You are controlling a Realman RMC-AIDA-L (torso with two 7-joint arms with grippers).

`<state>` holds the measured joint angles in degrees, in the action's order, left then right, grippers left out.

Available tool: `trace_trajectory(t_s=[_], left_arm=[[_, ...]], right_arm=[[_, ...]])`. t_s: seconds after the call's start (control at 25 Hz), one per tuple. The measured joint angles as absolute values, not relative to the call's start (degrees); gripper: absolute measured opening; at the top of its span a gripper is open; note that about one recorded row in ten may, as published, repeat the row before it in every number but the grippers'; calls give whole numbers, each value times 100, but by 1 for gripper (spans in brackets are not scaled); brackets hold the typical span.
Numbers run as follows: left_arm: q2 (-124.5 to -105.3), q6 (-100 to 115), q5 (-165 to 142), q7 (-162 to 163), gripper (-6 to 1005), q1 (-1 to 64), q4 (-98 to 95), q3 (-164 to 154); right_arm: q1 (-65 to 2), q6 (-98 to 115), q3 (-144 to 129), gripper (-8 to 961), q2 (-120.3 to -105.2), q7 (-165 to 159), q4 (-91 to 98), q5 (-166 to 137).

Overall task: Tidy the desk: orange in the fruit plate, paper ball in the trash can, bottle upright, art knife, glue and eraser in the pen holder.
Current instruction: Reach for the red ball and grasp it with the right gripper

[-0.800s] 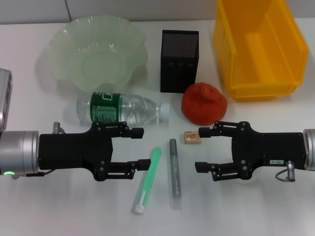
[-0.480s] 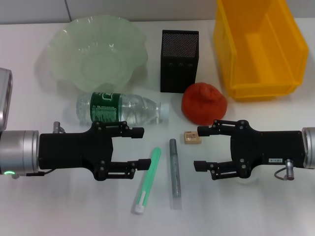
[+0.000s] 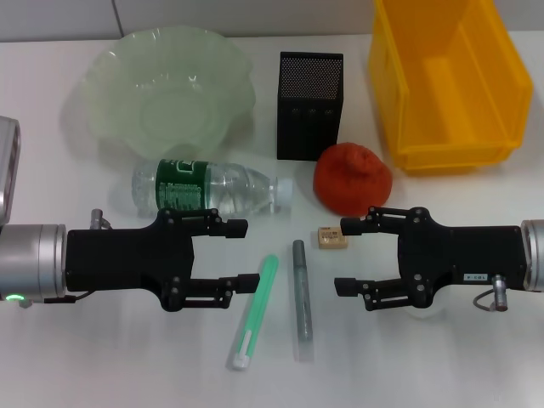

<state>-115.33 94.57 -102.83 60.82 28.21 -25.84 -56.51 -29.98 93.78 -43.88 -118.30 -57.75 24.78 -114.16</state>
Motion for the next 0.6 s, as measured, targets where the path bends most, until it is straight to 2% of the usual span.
trace_trajectory(t_s=[0.6], left_arm=[[-11531,9457,-10283,6082,720,2830,-2584,-5651]], right_arm=[[-2959,9410,-4341,819,-11829,-5777,2494,-11415]])
